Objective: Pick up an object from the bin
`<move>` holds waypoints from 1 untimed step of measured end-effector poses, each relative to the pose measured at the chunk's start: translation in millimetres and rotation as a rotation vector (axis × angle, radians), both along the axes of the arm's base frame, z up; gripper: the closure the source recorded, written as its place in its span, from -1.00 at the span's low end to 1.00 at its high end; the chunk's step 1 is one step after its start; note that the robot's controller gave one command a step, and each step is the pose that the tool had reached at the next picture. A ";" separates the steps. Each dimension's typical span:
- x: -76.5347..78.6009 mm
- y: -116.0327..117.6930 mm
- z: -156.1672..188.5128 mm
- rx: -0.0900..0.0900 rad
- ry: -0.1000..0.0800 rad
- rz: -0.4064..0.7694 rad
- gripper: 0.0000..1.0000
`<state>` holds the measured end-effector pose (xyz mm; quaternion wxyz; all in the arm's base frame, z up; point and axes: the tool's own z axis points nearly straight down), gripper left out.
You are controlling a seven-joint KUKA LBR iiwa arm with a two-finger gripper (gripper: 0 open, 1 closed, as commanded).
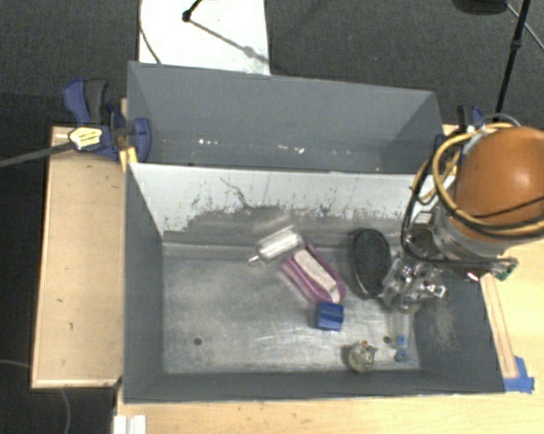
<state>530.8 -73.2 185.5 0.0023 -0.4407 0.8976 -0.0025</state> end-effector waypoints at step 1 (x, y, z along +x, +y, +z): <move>-0.8 4.3 -1.2 0.004 0.005 0.000 -1.00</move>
Offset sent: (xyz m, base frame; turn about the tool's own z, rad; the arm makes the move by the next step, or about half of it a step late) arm 0.0000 0.0000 0.0000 0.0000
